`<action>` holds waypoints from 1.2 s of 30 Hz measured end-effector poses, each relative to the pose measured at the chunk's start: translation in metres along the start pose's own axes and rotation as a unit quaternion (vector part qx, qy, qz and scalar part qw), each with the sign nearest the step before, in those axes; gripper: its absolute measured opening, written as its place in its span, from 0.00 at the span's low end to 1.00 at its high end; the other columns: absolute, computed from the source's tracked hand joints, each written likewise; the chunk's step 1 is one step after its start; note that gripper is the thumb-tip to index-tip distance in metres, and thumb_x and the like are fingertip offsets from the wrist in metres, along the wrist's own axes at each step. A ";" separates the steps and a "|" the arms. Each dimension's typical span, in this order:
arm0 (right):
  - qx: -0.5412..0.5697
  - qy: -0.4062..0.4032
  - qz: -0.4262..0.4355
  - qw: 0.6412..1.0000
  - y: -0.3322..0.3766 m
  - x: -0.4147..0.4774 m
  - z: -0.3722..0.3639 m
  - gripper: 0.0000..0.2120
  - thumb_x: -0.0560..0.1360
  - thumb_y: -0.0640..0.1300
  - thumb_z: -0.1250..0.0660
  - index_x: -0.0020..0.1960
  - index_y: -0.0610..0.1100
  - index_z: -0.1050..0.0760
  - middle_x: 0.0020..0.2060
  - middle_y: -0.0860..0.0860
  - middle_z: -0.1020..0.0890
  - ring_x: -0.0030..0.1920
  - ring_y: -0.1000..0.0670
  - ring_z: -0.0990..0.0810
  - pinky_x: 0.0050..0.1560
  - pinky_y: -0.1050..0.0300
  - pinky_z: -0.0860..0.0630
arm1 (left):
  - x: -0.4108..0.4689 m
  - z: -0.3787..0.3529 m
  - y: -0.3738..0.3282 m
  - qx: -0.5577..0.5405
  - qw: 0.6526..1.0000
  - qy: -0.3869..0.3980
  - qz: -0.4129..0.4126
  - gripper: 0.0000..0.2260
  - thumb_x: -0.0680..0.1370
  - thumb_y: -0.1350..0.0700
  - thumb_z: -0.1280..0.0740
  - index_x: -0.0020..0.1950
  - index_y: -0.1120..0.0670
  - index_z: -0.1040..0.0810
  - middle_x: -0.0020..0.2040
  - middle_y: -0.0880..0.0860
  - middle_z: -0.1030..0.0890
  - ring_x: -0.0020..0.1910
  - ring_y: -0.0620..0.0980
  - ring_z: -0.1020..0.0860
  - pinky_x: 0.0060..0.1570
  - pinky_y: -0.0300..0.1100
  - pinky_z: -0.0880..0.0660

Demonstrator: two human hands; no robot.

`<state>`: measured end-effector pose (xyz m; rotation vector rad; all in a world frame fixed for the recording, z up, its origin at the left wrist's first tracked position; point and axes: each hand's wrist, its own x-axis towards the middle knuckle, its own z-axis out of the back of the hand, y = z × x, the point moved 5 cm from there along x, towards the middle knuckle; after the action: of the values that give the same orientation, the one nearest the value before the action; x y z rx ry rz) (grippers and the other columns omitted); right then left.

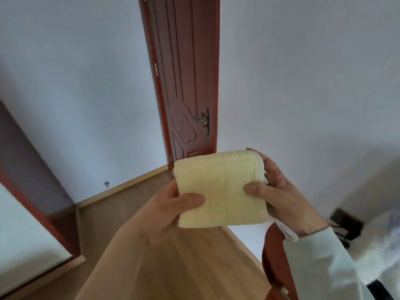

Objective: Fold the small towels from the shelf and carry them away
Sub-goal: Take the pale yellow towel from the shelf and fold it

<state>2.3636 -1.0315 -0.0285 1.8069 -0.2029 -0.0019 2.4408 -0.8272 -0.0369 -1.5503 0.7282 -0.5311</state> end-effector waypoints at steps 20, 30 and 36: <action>-0.050 0.206 -0.139 0.967 -0.125 0.242 -0.370 0.19 0.73 0.41 0.28 0.62 0.54 0.23 0.50 0.51 0.12 0.50 0.48 0.12 0.46 0.52 0.15 | -0.113 0.403 -0.031 -0.051 0.958 -0.270 -0.076 0.24 0.74 0.57 0.29 0.71 0.56 0.25 0.64 0.55 0.16 0.62 0.55 0.17 0.56 0.45 0.19; -0.069 0.307 -0.145 0.938 -0.191 0.364 -0.517 0.33 0.65 0.48 0.20 0.68 0.54 0.26 0.56 0.52 0.14 0.58 0.48 0.15 0.57 0.48 0.19 | -0.153 0.546 -0.044 -0.007 0.915 -0.394 -0.081 0.21 0.76 0.54 0.32 0.69 0.52 0.23 0.63 0.53 0.16 0.63 0.53 0.17 0.60 0.48 0.20; -0.063 0.397 -0.115 0.908 -0.215 0.451 -0.609 0.34 0.67 0.53 0.21 0.70 0.61 0.30 0.57 0.57 0.15 0.60 0.50 0.16 0.62 0.46 0.21 | -0.159 0.635 -0.062 -0.008 0.866 -0.488 -0.106 0.19 0.78 0.54 0.33 0.69 0.52 0.23 0.64 0.53 0.16 0.63 0.54 0.17 0.58 0.47 0.19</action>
<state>2.9034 -0.4577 -0.0382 1.5581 0.5795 0.5335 2.7892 -0.2697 -0.0344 -1.6640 -0.2251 0.1476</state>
